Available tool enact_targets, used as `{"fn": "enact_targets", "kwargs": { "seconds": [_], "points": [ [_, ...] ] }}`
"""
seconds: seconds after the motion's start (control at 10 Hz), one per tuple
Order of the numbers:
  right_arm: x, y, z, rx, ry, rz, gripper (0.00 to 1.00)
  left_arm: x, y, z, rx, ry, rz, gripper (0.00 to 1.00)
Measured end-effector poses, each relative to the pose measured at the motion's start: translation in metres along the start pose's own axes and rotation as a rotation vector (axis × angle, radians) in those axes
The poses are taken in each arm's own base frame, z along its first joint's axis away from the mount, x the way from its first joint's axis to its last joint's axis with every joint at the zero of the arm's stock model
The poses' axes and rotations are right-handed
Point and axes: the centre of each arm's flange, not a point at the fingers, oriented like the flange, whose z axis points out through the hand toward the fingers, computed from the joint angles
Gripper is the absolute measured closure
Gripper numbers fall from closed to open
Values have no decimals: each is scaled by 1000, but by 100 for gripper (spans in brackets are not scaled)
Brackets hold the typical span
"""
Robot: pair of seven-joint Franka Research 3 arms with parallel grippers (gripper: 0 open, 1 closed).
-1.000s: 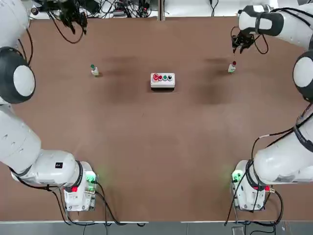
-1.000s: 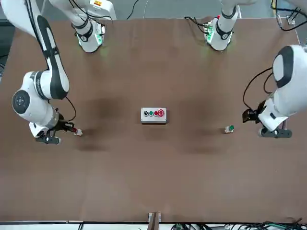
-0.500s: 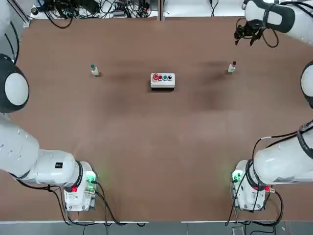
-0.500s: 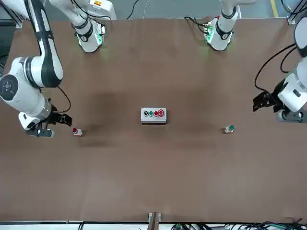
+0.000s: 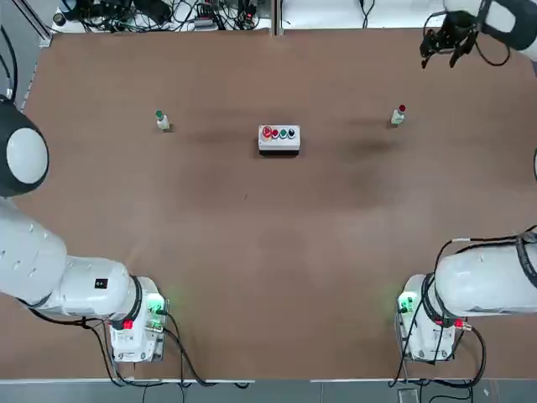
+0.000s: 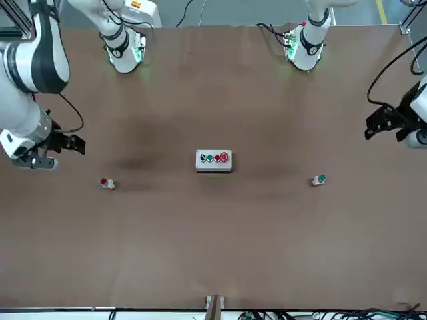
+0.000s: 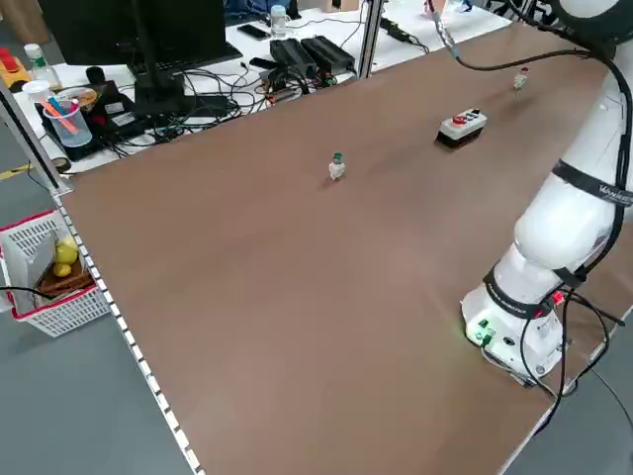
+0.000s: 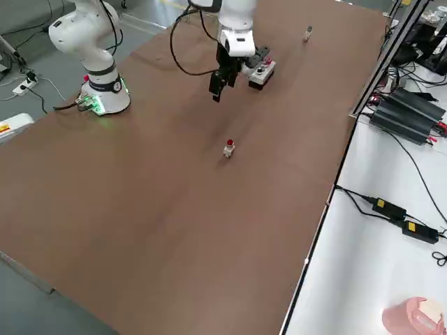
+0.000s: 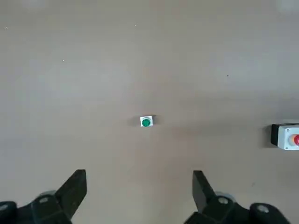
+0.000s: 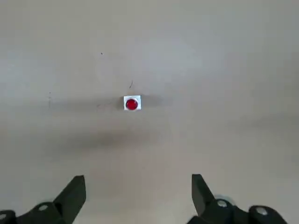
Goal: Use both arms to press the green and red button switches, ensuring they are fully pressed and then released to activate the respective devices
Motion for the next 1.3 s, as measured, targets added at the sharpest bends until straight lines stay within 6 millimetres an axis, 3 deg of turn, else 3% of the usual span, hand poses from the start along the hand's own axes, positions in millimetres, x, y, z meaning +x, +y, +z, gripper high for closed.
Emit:
{"fn": "enact_targets", "kwargs": {
  "seconds": [0.3,0.6,0.8,1.3],
  "points": [
    [-19,-8,-72,-3,38,7,0,0,1,-1,0,1,1,0],
    [-35,-3,-130,1,72,26,0,-1,1,-1,0,1,1,0],
    [-37,5,-144,22,82,46,0,-1,1,-1,0,1,1,0],
    [-37,8,-147,64,86,64,0,-1,1,-1,0,0,2,0]
  ]
}}
